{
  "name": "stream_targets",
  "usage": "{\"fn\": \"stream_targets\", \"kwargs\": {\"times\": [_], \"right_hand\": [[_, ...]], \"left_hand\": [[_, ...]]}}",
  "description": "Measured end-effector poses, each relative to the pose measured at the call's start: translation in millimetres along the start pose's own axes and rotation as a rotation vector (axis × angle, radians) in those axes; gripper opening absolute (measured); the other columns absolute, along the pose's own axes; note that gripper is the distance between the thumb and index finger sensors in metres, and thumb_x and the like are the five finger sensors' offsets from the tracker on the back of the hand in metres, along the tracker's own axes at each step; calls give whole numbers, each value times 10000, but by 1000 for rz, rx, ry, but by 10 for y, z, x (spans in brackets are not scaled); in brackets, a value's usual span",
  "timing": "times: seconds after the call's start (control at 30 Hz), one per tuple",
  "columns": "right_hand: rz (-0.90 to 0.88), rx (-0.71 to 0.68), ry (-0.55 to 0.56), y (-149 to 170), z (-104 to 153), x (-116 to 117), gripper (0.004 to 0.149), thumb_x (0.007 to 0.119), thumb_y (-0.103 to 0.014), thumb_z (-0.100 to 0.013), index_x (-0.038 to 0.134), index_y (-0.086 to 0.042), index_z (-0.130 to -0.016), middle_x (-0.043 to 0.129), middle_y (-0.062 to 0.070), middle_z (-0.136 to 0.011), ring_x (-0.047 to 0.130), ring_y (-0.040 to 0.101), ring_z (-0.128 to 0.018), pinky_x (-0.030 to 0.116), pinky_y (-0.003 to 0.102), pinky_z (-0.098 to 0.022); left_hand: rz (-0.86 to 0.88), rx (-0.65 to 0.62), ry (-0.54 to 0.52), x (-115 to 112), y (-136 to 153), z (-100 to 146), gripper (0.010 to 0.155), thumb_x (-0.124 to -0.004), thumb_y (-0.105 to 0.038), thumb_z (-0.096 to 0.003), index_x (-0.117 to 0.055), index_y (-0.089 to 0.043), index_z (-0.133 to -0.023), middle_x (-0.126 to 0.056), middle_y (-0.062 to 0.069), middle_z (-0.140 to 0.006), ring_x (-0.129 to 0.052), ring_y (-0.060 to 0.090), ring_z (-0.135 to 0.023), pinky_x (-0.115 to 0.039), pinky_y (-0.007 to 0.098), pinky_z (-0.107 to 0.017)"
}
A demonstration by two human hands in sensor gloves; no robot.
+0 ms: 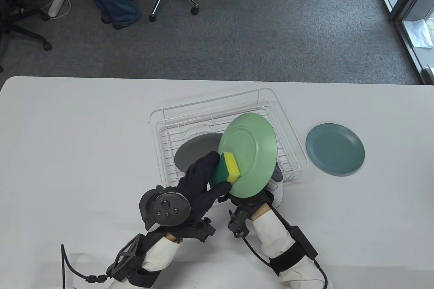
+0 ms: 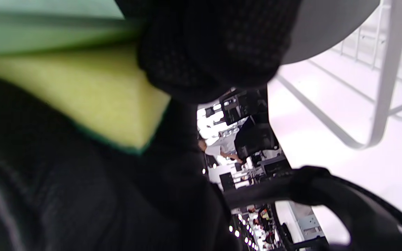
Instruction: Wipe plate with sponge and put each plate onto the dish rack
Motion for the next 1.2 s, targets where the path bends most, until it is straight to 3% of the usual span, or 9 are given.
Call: {"fn": "stream_targets", "kwargs": {"times": [0.3, 0.57, 0.87, 1.2], "right_hand": [[99, -11, -56, -14, -37, 8, 447, 548, -220, -639, 644, 70, -965, 870, 138, -591, 916, 71, -377, 861, 182, -271], [144, 5, -109, 7, -60, 30, 443, 563, -217, -632, 667, 74, -949, 879, 145, -573, 918, 79, -360, 860, 191, -256], [276, 54, -157, 39, -84, 139, 433, 577, -214, -626, 691, 70, -933, 888, 153, -557, 923, 86, -347, 862, 195, -243], [313, 112, -144, 76, -83, 101, 428, 585, -211, -627, 701, 75, -924, 889, 154, -550, 925, 87, -337, 863, 194, -234]], "left_hand": [[152, 145, -20, 65, 294, -25, 749, -793, -423, -513, -605, 22, -1086, -810, 259, -971, -931, 407, -754, -867, 442, -517], [128, 210, -66, 117, 446, -27, 747, -773, -415, -528, -597, 57, -1080, -803, 288, -961, -929, 423, -748, -865, 449, -514], [209, 372, -68, 139, 900, 12, 732, -733, -406, -547, -596, 69, -1086, -802, 307, -966, -926, 450, -750, -862, 464, -518], [331, 297, -142, 327, 777, 18, 737, -731, -419, -547, -585, 54, -1094, -791, 292, -978, -917, 430, -768, -857, 453, -532]]}}
Point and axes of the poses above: the tracker on the back of each hand, its own y axis roughly to the little-finger side, its own z axis roughly from the fingertips to the wrist, x = y × z, the point moved 1 cm from there along -z, roughly from the wrist to the fingertips
